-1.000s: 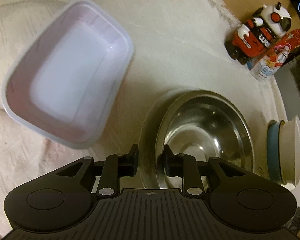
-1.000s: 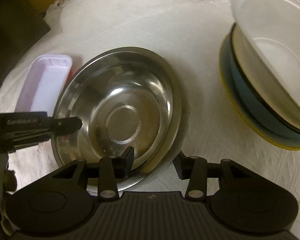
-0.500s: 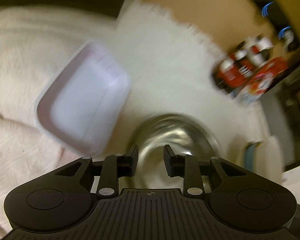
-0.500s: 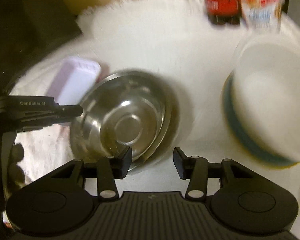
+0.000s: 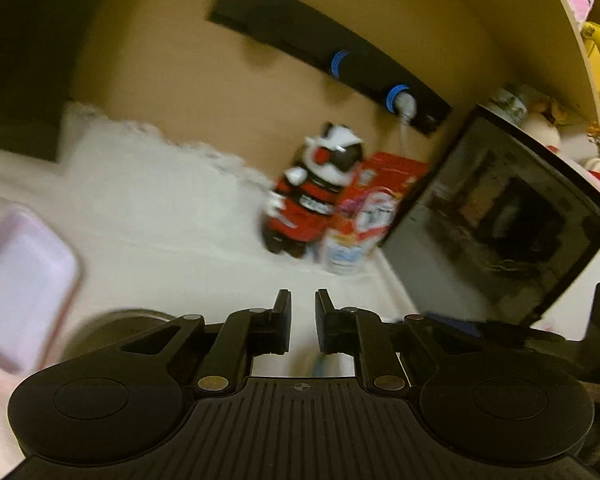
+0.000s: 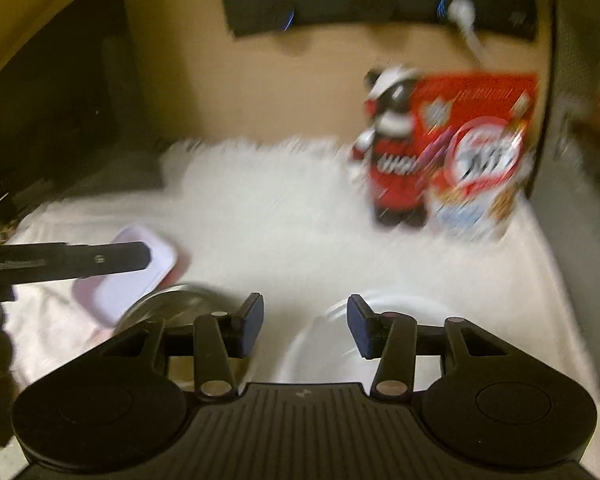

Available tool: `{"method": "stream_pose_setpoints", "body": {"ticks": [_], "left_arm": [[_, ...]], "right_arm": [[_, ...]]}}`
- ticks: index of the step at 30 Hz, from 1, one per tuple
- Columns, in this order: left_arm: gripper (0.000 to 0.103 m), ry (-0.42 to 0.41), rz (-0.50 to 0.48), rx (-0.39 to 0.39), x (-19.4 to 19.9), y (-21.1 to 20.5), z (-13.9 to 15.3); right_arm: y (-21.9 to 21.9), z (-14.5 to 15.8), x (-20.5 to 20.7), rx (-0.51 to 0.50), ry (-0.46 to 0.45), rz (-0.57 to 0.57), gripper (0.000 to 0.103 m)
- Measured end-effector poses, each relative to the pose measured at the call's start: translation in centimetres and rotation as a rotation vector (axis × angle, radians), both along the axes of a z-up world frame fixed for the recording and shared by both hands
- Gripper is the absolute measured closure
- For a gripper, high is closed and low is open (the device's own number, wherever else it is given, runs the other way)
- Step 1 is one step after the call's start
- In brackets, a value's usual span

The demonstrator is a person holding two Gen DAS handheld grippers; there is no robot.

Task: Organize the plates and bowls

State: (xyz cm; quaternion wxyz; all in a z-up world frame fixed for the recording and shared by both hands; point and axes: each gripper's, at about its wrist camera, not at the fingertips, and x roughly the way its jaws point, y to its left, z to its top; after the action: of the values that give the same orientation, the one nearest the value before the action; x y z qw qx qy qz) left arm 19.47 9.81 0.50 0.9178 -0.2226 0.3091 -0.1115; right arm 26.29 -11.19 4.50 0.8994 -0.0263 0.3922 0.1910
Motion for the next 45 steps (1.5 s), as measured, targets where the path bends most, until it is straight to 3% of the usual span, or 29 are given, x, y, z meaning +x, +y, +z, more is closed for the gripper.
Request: {"method": "stream_pose_setpoints", "body": {"ticks": [4,8,10,13,14,18,25,30,36,39,42,45], "left_arm": [[0.089,0.083,-0.03,0.043,2.3,-3.5,-0.7],[0.089,0.106,-0.103,0.015,3.7,-6.4,-1.4],[0.089,0.097,-0.082,0.025,4.0,-7.4,-1.6],[0.086,0.065,-0.015,0.22,4.0,-9.7,-0.9],[0.086,0.07,-0.025,0.251,4.2,-10.3,-0.7],[0.086,0.107,-0.094,0.236,5.0,-10.9,-0.2],[0.086,0.24,-0.01,0.247,5.1,-11.0,-1.9],[0.086,0.311,-0.025,0.297,4.6,-11.6,-3.4],[0.084,0.349,-0.063,0.371,5.8,-11.2,-5.1],[0.081,0.388,-0.092,0.362,6.5,-10.7,-5.8],[0.067,0.407,-0.117,0.37,7.0,-10.2,-6.3],[0.069,0.429,-0.141,0.338,7.1,-9.7,-6.6]], "right_arm": [[-3.6,-0.3,0.5,-0.039,-0.089,-0.057,0.046],[-6.9,-1.5,1.9,-0.039,-0.037,-0.045,0.046],[-8.3,-2.2,2.3,-0.048,-0.018,-0.033,0.046],[-9.8,-3.3,3.0,-0.062,0.019,-0.005,0.046],[-10.2,-3.6,3.2,-0.056,0.032,-0.001,0.046],[-12.1,-4.9,4.0,-0.003,0.086,0.012,0.046],[-13.3,-6.3,5.0,0.026,0.09,0.089,0.046],[-13.3,-7.3,5.8,0.065,0.163,0.115,0.046],[-11.9,-7.8,5.3,0.019,0.163,0.148,0.046],[-11.1,-8.5,5.4,-0.023,0.194,0.129,0.046],[-10.5,-9.2,5.7,-0.055,0.227,0.123,0.046],[-10.3,-9.9,6.3,-0.068,0.261,0.073,0.046]]}}
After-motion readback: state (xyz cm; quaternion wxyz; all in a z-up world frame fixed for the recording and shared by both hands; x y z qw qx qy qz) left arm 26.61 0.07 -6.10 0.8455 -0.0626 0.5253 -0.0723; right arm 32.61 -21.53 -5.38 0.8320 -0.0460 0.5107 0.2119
